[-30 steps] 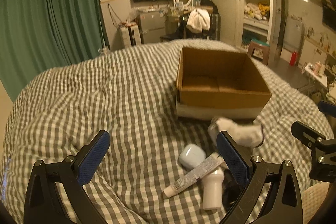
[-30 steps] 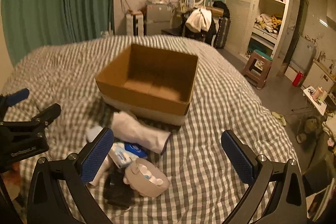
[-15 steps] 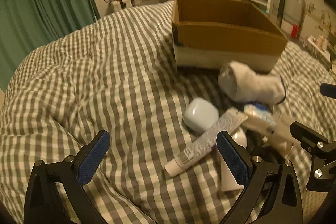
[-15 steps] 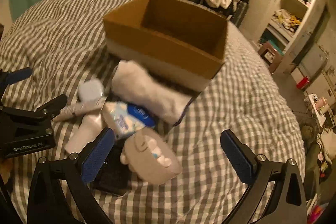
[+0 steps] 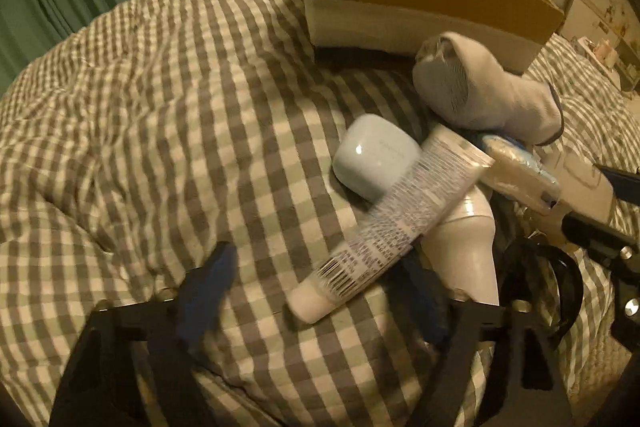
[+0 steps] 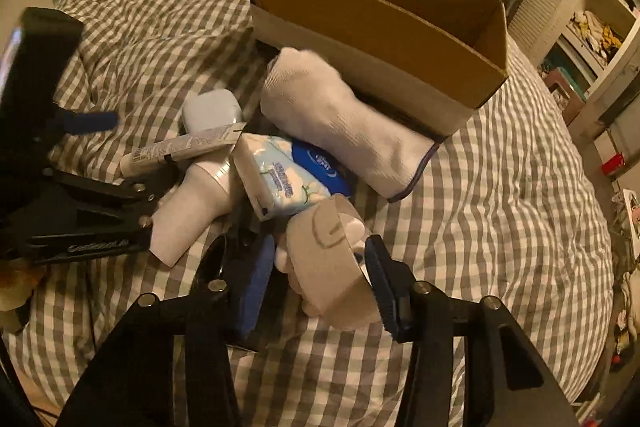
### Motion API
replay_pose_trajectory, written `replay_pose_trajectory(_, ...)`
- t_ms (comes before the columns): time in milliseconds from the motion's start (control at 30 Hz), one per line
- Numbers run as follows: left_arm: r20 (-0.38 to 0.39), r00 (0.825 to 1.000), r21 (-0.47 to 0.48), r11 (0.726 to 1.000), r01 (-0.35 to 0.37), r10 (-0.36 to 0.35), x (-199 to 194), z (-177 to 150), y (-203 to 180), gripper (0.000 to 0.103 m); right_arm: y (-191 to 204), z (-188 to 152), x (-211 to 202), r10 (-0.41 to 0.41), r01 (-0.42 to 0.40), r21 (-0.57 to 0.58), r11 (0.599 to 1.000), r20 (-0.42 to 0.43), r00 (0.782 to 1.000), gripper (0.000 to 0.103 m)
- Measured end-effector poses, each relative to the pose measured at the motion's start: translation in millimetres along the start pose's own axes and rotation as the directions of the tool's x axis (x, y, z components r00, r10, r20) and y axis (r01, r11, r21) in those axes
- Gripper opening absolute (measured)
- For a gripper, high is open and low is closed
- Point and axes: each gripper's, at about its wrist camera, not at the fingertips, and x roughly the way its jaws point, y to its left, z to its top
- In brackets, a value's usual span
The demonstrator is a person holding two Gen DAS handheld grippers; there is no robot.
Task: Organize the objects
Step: 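Grasp the toothpaste tube with the left tool while the right tool grasps the tape roll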
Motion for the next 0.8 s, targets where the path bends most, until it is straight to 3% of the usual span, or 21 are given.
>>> replay_pose_trajectory(167,0.008,1.000,0.045,0.999,0.000,0.000,-0.2,0.5,-10.8,0.047,-5.9,2.6,-8.4,0.006,-0.006,0.009,1.000,0.014,1.000,0.037)
replay_pose_trajectory(233,0.014,1.000,0.046,0.999,-0.006,0.005,-2.4,0.9,-11.9,0.034,-7.8,4.0,-14.9,0.009,-0.009,0.013,1.000,0.029,1.000,0.016)
replay_pose_trajectory(400,0.024,1.000,0.019,1.000,0.009,-0.010,-8.5,2.9,-6.1,0.025,-19.5,8.2,-28.9,0.006,-0.010,0.044,0.999,0.072,0.997,0.009)
replay_pose_trajectory(733,0.079,0.997,0.047,0.999,0.001,-0.005,-34.9,4.2,-11.1,0.022,-27.7,9.8,-39.0,0.013,-0.017,0.039,0.999,0.088,0.996,0.006)
replay_pose_trajectory(767,0.080,0.997,0.046,0.999,0.002,-0.006,-36.3,3.7,-10.9,0.022,-25.4,9.6,-38.8,0.009,-0.011,0.030,0.999,0.086,0.996,0.008)
replay_pose_trajectory(800,0.080,0.997,0.044,0.999,0.003,-0.006,-37.2,2.2,-10.5,0.022,-24.8,9.7,-37.9,0.006,-0.009,0.034,0.999,0.083,0.997,0.021)
